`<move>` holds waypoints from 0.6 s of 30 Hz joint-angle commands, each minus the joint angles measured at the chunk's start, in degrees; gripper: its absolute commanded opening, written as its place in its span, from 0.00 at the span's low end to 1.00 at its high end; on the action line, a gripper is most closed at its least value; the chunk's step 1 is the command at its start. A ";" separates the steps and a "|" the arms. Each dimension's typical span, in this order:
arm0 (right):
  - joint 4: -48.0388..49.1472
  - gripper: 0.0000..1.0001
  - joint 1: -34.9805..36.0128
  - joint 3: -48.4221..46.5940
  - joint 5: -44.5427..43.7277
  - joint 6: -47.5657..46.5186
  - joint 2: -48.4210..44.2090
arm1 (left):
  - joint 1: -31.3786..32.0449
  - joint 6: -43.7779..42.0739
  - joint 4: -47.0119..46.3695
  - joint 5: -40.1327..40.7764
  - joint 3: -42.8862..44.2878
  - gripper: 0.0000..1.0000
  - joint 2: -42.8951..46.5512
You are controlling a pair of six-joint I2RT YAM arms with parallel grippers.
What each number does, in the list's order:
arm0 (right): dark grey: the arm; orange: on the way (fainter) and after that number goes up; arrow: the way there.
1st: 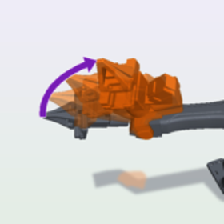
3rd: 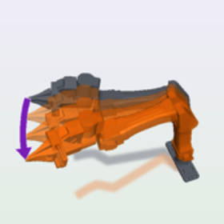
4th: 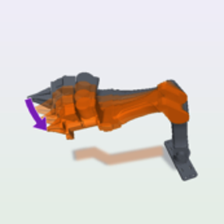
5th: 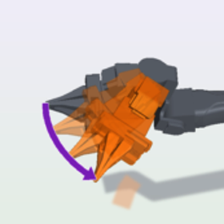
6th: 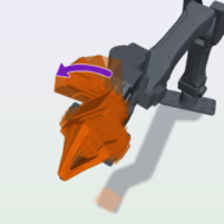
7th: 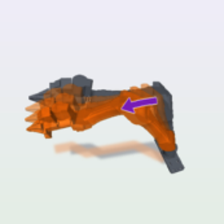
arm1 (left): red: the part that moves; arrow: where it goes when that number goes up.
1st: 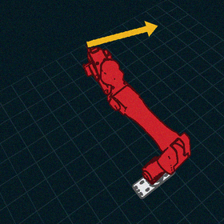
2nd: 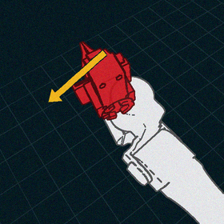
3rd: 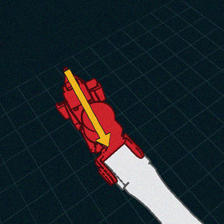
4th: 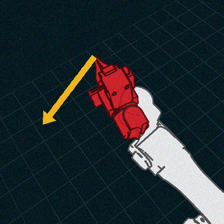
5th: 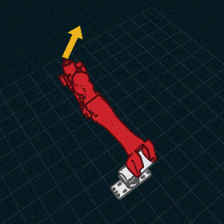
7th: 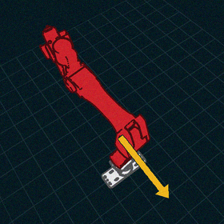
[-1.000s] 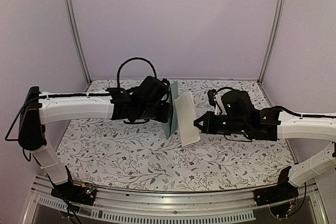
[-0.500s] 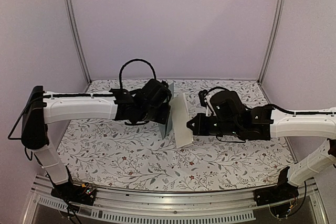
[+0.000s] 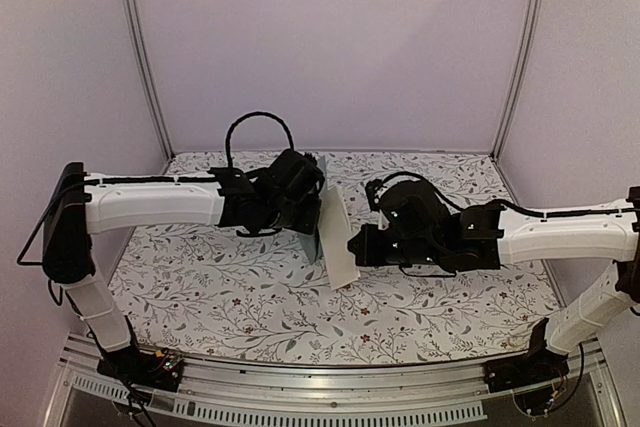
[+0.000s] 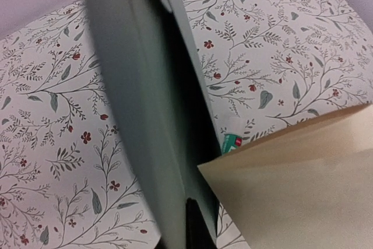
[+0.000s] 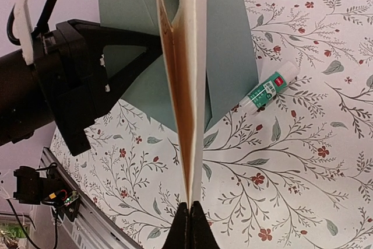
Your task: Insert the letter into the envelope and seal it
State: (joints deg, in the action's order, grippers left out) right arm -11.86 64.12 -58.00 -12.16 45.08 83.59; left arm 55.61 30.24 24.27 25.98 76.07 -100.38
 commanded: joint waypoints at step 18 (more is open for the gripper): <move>-8.41 0.00 1.02 -16.01 -14.04 2.66 13.69 | -0.74 0.30 1.00 -1.97 1.96 0.00 -2.12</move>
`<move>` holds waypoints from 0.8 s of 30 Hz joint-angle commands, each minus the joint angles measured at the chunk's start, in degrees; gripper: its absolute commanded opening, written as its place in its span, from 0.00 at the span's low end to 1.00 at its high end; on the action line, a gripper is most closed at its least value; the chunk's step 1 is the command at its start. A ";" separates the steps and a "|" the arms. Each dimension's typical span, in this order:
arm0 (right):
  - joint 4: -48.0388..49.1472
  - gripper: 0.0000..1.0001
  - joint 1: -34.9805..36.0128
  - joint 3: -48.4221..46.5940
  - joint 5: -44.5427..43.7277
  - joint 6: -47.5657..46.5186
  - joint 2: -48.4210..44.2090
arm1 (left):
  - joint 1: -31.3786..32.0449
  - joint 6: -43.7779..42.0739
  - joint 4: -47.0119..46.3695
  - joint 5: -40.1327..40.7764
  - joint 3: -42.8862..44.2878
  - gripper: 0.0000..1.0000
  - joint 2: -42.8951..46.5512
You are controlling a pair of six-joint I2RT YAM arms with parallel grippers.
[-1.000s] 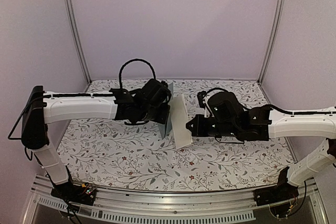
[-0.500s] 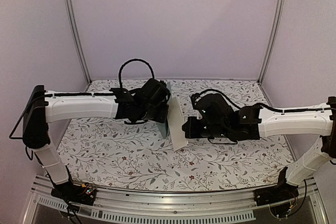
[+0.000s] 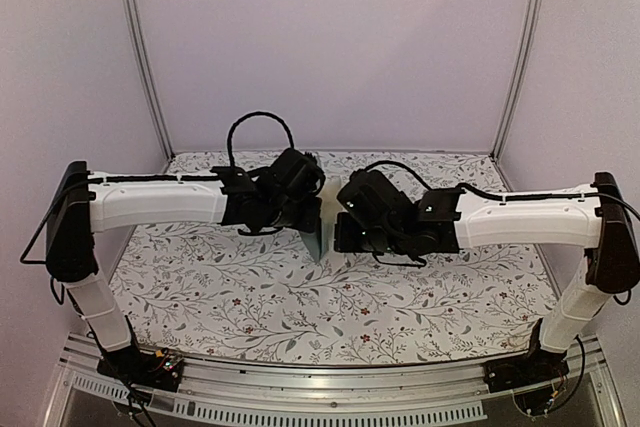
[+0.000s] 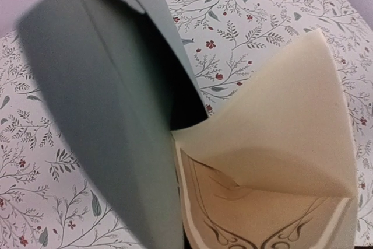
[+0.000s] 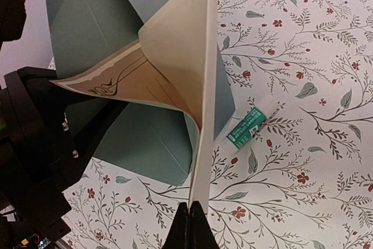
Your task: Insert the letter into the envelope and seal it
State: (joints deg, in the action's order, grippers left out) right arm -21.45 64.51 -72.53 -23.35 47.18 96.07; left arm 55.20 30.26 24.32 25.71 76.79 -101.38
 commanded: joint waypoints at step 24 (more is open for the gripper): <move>16.32 0.00 5.91 3.72 -7.58 -5.69 0.40 | -2.52 -0.84 1.06 -7.45 2.55 0.00 0.86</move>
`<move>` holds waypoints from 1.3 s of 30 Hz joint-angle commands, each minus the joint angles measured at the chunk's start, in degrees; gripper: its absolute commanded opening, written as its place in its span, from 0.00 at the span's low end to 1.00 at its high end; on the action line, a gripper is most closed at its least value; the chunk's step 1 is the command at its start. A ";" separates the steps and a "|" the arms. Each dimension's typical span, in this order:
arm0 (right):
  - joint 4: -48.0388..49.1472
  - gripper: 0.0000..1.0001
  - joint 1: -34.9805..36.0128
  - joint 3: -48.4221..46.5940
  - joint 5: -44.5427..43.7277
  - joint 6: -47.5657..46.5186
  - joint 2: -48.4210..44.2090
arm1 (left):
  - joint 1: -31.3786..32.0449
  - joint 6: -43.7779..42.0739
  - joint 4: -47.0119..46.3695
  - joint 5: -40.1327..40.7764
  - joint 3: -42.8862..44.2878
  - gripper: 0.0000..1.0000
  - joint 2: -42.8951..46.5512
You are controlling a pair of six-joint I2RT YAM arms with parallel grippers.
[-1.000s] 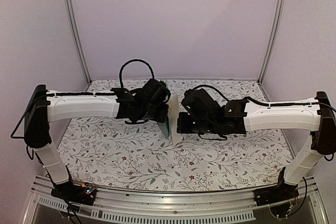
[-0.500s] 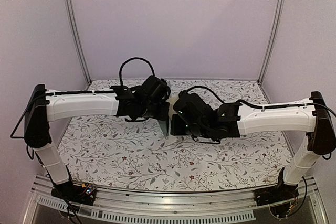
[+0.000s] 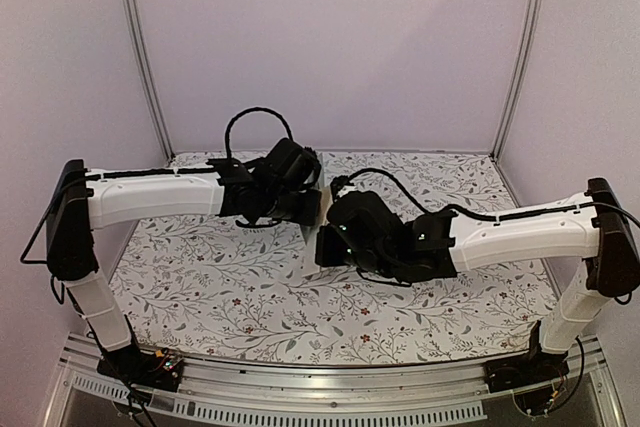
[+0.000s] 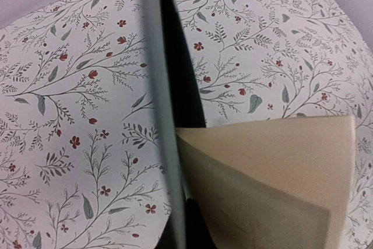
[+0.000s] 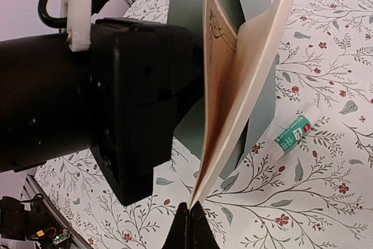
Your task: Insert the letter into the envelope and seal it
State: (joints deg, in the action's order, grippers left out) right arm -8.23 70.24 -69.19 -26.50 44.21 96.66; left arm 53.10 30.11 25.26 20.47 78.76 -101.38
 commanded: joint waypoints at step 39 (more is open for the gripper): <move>1.96 0.00 -1.43 -5.96 -15.06 -17.34 8.54 | 1.40 -3.51 0.39 -7.50 1.23 0.00 1.13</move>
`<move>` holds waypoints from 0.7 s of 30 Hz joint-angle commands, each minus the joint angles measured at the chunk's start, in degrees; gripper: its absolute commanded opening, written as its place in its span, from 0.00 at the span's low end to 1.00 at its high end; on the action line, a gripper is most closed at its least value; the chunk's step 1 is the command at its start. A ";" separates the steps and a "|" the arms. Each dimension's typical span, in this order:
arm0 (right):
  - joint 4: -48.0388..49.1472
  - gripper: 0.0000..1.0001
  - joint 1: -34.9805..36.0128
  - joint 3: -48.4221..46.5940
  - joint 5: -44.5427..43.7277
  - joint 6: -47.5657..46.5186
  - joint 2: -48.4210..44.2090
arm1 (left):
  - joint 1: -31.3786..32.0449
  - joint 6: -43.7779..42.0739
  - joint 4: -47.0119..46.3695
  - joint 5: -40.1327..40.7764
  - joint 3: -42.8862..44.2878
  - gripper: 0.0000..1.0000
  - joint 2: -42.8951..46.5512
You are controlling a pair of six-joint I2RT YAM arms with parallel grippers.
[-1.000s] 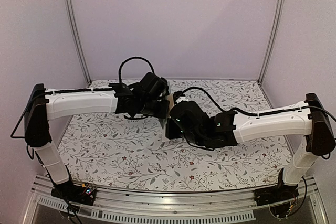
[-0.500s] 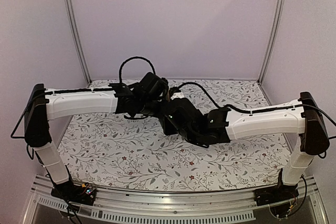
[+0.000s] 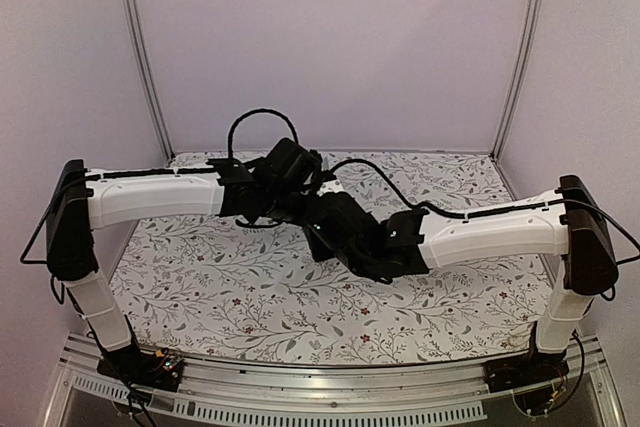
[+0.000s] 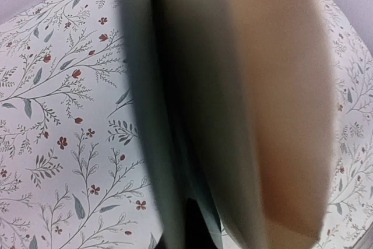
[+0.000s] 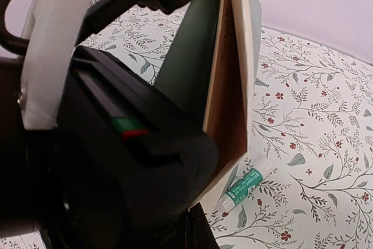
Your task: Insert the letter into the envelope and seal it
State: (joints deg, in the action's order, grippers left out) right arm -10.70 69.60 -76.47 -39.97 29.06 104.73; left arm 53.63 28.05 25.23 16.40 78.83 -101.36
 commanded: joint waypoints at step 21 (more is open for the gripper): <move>8.58 0.00 -0.79 2.99 -3.98 -2.91 6.57 | 0.73 -1.91 -0.60 -6.62 1.05 0.00 2.78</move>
State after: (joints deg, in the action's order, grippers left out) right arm -0.23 69.58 -72.49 -43.20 24.93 107.50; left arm 53.45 26.96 25.98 13.54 79.02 -101.27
